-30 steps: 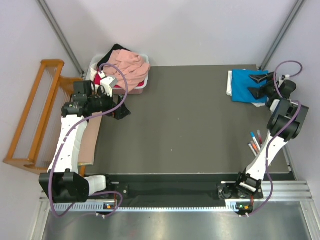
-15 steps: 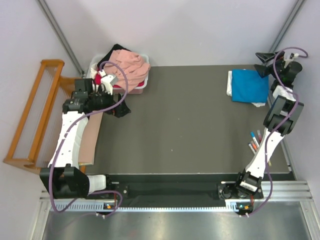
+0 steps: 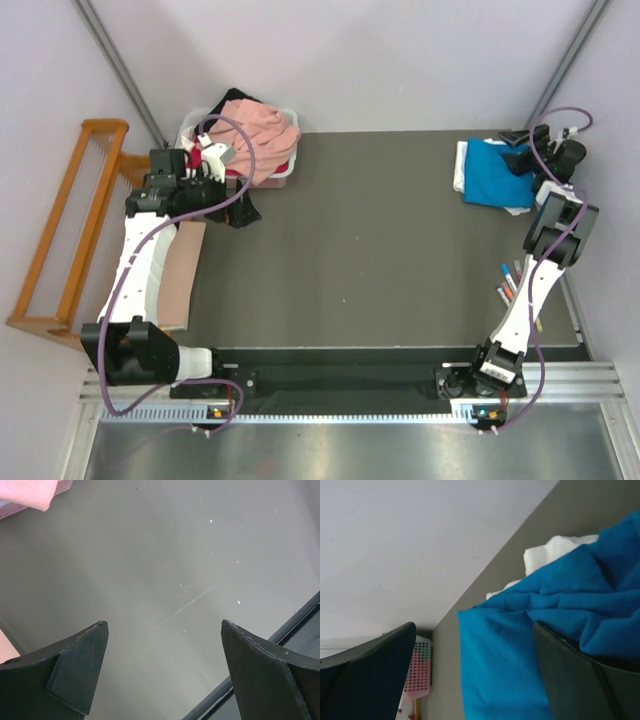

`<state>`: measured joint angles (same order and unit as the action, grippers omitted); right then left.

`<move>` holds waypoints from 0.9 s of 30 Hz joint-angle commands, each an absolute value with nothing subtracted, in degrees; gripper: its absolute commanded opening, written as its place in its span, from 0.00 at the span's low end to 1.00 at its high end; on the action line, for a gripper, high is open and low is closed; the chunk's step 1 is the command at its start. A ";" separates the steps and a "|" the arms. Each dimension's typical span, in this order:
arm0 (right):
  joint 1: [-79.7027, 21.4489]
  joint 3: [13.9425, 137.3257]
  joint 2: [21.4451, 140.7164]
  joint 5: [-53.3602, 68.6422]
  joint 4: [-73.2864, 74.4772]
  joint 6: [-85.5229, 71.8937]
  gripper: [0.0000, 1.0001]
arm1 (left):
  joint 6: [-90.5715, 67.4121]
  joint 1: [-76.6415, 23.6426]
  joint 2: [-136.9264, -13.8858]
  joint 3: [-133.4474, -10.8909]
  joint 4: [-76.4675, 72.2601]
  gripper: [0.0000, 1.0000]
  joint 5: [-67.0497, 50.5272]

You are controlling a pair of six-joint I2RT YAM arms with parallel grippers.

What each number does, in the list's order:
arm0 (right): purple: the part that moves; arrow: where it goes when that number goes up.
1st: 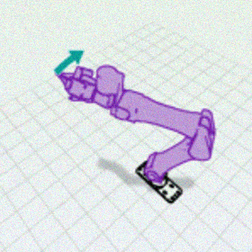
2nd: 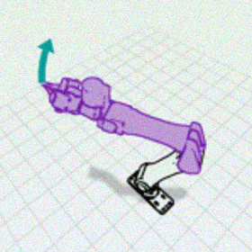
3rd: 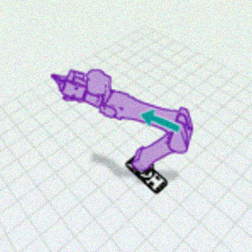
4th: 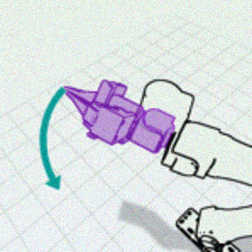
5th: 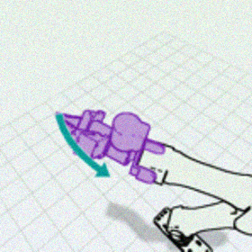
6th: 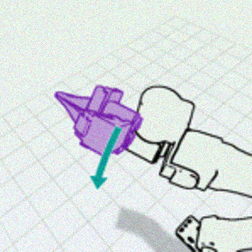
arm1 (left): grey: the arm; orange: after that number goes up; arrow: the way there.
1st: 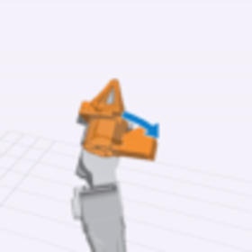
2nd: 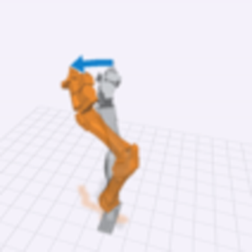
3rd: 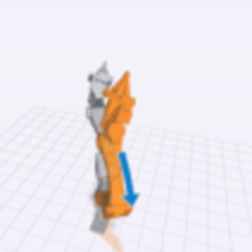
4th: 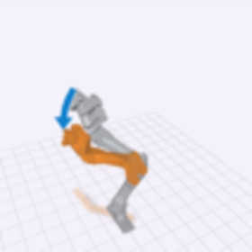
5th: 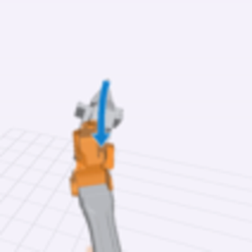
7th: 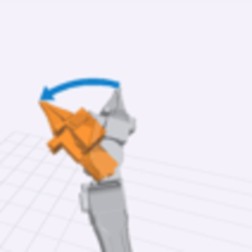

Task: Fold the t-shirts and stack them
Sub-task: Neatly place the folded tshirt to the corner, then reset both grippers

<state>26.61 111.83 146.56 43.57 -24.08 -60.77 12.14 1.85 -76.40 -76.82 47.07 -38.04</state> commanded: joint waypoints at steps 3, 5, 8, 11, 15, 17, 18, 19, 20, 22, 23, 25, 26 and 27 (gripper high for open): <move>31.90 99.42 144.76 35.42 -16.69 -61.70 1.00 | 12.65 2.11 -73.31 -79.10 49.13 0.99 -37.97; 32.69 97.30 144.84 36.99 -21.05 -63.53 1.00 | 13.18 2.11 -71.72 -79.01 50.26 0.99 -37.36; 32.70 98.17 145.28 40.07 -24.15 -65.30 1.00 | 13.71 2.11 -70.31 -78.84 51.76 0.99 -37.00; 31.91 99.92 144.93 44.81 -36.06 -72.14 1.00 | 13.71 2.02 -69.52 -79.28 52.47 0.99 -37.18; 30.24 108.01 142.40 51.67 -42.36 -77.17 0.99 | 12.66 2.11 -68.91 -79.80 52.30 0.99 -39.11; 29.27 109.51 137.83 52.64 -46.02 -77.86 1.00 | 11.87 2.11 -68.38 -79.89 52.12 0.99 -39.81; 29.01 109.51 136.25 53.08 -48.66 -81.70 1.00 | 11.69 2.11 -68.38 -80.07 52.12 0.99 -40.16; 28.48 108.29 132.92 52.74 -52.35 -84.61 1.00 | 11.60 2.11 -67.94 -80.16 52.12 0.99 -40.51; 28.13 107.32 131.15 52.39 -59.60 -87.42 1.00 | 11.60 2.02 -67.68 -80.16 52.12 0.98 -40.52; 26.47 104.51 124.24 52.73 -63.36 -90.00 1.00 | 11.69 2.02 -66.72 -80.24 52.38 0.99 -40.78; 25.59 103.72 121.58 53.60 -63.28 -89.39 1.00 | 11.86 2.02 -66.27 -80.16 52.47 0.99 -40.78; 22.00 99.33 112.65 55.80 -62.32 -86.85 1.00 | 12.04 2.11 -65.40 -79.81 52.38 0.99 -40.78; 20.49 97.40 109.20 56.42 -60.84 -85.27 1.00 | 12.04 2.11 -65.22 -79.37 52.38 0.99 -40.87; 18.91 92.34 105.68 57.21 -58.91 -80.56 1.00 | 11.95 2.02 -64.95 -79.10 52.30 0.99 -40.96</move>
